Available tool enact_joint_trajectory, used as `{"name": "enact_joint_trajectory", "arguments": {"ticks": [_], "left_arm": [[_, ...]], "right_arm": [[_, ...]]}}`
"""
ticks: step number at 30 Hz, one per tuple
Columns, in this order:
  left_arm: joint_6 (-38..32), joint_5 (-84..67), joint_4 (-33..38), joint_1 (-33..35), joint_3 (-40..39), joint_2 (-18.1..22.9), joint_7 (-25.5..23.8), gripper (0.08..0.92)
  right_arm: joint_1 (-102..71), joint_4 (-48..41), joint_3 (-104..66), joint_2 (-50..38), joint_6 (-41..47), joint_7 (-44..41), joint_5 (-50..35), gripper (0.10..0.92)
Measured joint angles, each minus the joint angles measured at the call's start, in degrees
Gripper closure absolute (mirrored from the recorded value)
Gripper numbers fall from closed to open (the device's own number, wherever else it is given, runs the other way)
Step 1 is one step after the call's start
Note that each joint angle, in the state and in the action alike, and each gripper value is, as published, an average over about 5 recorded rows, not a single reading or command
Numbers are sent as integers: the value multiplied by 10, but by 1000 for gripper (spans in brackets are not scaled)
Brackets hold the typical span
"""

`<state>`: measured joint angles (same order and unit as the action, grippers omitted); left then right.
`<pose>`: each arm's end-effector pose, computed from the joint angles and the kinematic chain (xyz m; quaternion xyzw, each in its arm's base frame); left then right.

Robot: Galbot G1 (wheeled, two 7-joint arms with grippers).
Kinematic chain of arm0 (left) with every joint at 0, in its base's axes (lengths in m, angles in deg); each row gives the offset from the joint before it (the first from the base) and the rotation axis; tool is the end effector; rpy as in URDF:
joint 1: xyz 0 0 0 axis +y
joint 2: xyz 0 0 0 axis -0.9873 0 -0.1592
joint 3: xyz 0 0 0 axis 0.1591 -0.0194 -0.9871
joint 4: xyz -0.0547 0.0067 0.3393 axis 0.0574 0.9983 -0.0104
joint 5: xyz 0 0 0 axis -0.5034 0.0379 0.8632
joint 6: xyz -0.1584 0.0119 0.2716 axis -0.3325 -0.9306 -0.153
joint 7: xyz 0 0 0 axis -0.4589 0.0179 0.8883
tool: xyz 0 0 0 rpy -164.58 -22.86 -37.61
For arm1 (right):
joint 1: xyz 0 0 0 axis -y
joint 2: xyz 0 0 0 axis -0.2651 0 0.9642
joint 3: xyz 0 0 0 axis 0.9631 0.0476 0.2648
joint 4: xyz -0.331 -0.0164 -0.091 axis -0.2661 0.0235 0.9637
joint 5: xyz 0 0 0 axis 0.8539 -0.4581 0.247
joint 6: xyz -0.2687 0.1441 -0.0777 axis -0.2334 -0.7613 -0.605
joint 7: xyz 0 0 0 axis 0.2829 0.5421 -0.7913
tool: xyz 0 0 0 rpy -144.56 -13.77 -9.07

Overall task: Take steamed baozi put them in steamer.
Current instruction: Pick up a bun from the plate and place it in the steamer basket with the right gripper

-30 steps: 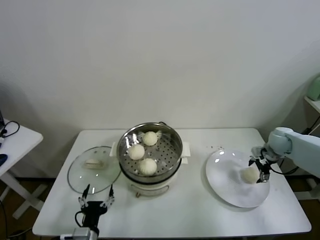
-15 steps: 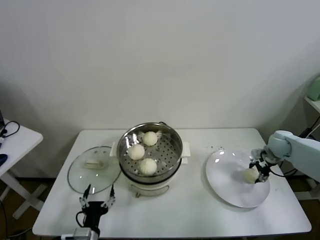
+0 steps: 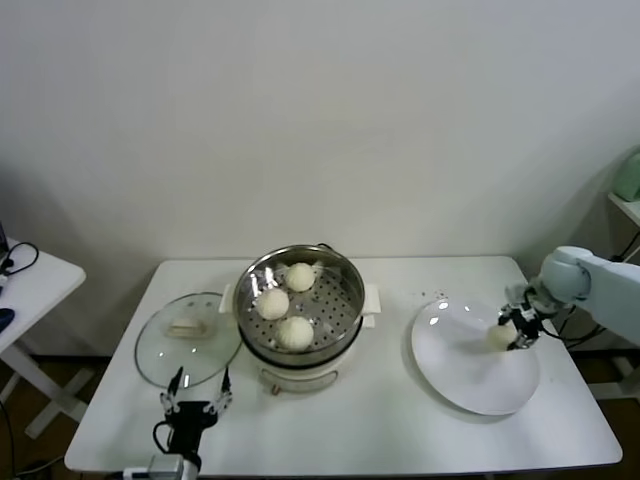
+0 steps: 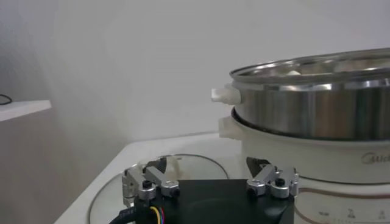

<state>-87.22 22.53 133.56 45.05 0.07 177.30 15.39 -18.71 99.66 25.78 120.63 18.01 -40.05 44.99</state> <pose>0.1045 0.0226 -0.3509 0.0364 -0.9911 -0.0605 0.1126 0.4656 -0.2306 -0.1494 0.4814 -0.5257 0.5489 0.4367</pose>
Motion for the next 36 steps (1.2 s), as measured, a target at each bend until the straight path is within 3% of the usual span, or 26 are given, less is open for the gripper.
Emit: {"name": "enact_joint_trajectory", "arguments": {"ticks": [18,36], "left_arm": [[4,-7,8,-1,6,-2,0,177],[4,-8,1,-6,-1,2,-1,177]], "right_arm": [[299,154,126,96,61,4,-187,440],[242,187,46,221,161,79,-264,440]]}}
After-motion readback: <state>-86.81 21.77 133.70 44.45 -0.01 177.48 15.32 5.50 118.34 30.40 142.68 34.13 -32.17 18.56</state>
